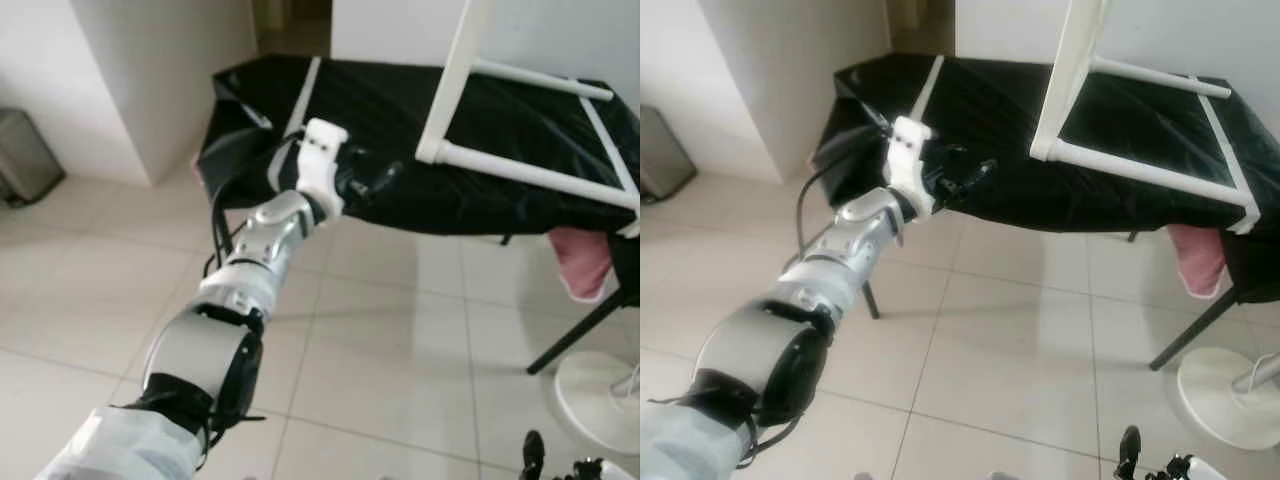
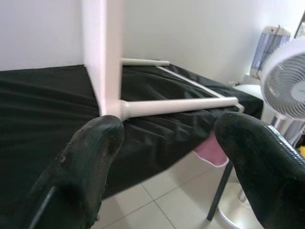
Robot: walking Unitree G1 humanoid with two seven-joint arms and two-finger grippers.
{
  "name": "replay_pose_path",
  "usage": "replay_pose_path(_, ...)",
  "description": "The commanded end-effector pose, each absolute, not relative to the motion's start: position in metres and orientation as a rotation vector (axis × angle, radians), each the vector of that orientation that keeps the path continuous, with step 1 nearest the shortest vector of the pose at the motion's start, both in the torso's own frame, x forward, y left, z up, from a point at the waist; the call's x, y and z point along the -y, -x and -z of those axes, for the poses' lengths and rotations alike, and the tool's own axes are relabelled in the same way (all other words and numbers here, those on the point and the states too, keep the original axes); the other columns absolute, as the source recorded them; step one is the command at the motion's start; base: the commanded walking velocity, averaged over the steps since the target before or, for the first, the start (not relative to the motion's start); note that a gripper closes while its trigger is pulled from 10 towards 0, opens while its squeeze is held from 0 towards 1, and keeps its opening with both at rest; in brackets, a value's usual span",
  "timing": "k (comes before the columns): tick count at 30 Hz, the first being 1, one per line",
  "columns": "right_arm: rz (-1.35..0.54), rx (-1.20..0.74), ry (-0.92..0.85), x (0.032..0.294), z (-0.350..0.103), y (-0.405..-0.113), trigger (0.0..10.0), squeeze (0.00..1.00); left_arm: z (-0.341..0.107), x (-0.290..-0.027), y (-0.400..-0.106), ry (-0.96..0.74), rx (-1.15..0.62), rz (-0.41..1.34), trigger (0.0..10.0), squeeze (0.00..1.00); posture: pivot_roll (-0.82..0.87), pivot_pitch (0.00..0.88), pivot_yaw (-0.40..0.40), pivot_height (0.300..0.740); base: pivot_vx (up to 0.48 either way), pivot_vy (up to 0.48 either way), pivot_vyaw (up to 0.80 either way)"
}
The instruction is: Building children table
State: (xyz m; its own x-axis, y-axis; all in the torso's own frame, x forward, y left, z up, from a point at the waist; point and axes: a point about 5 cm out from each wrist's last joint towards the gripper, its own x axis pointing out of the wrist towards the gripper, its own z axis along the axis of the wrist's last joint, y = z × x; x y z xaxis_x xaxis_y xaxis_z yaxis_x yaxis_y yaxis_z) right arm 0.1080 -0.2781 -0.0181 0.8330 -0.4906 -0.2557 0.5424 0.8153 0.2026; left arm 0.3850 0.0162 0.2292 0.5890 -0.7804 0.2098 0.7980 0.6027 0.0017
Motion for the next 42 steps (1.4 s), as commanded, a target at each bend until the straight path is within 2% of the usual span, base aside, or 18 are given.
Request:
replay_pose_path(1,0.39,0.032,-0.191,0.198,-0.002,-0.026,10.0,0.0,-0.229,-0.007,-0.382,0.085,0.191,0.954,10.0,0.0,-0.27,0.128,0.203,0.74,-0.277,0.0,0.0)
replay_pose_path(2,0.336,-0.022,-0.167,0.219,0.004,-0.071,10.0,0.0,-0.228,-0.065,-0.397,0.068,0.219,0.764,10.0,0.0,-0.07,0.0,0.0,0.74,0.0,0.0,0.0)
replay_pose_path(3,0.308,-0.073,-0.104,0.233,0.004,-0.105,10.0,0.0,-0.229,-0.112,-0.403,0.049,0.237,0.612,10.0,0.0,-0.06,0.0,0.0,0.74,0.0,0.0,0.0)
replay_pose_path(4,0.308,-0.073,-0.104,0.233,0.004,-0.105,10.0,0.0,-0.229,-0.112,-0.403,0.049,0.237,0.612,10.0,0.0,-0.06,0.0,0.0,0.74,0.0,0.0,0.0)
replay_pose_path(5,0.297,-0.106,-0.039,0.243,0.002,-0.128,10.0,0.0,-0.229,-0.147,-0.404,0.021,0.244,0.503,10.0,0.0,-0.06,0.0,0.0,0.74,0.0,0.0,0.0)
replay_pose_path(6,0.293,-0.119,0.001,0.249,-0.001,-0.14,10.0,0.0,-0.229,-0.167,-0.403,-0.002,0.246,0.442,10.0,0.0,-0.05,0.0,0.0,0.74,0.0,0.0,0.0)
replay_pose_path(11,0.285,-0.115,0.004,0.249,-0.002,-0.143,10.0,0.0,-0.227,-0.176,-0.403,-0.015,0.236,0.407,10.0,0.0,-0.05,0.0,0.0,0.74,0.0,0.0,0.0)
replay_pose_path(13,0.277,-0.114,0.003,0.248,-0.002,-0.145,10.0,0.0,-0.225,-0.183,-0.402,-0.011,0.229,0.385,10.0,0.0,-0.04,0.0,0.0,0.74,0.0,0.0,0.0)
replay_pose_path(14,0.265,-0.113,0.004,0.247,-0.003,-0.145,10.0,0.0,-0.219,-0.197,-0.4,0.015,0.204,0.344,10.0,0.0,-0.03,0.0,0.0,0.74,0.0,0.0,0.0)
replay_pose_path(16,0.265,-0.113,0.004,0.247,-0.003,-0.145,10.0,0.0,-0.219,-0.197,-0.4,0.015,0.204,0.344,10.0,0.0,-0.03,0.0,0.0,0.74,0.0,0.0,0.0)
replay_pose_path(17,0.245,-0.117,0.002,0.245,-0.002,-0.145,10.0,0.0,-0.208,-0.222,-0.393,0.03,0.174,0.265,10.0,0.0,-0.02,0.0,0.0,0.74,0.352,0.0,0.0)
replay_pose_path(21,0.229,-0.126,0.001,0.241,0.0,-0.146,10.0,0.0,-0.204,-0.237,-0.387,0.002,0.181,0.208,10.0,0.0,-0.01,0.0,0.0,0.74,0.217,0.0,0.0)
replay_pose_path(31,0.223,-0.135,0.02,0.245,0.0,-0.16,10.0,0.0,-0.196,-0.25,-0.378,-0.037,0.177,0.178,10.0,0.0,0.02,0.0,0.0,0.74,0.0,0.0,0.0)
replay_pose_path(32,0.22,-0.136,0.022,0.246,-0.001,-0.162,10.0,0.0,-0.194,-0.252,-0.377,-0.04,0.172,0.175,10.0,0.0,0.02,0.136,0.029,0.74,0.0,0.0,0.0)
replay_pose_path(42,0.217,-0.114,0.035,0.254,-0.006,-0.173,10.0,0.0,-0.177,-0.267,-0.364,-0.075,0.128,0.158,10.0,0.0,0.03,0.126,0.013,0.74,0.0,0.0,0.0)
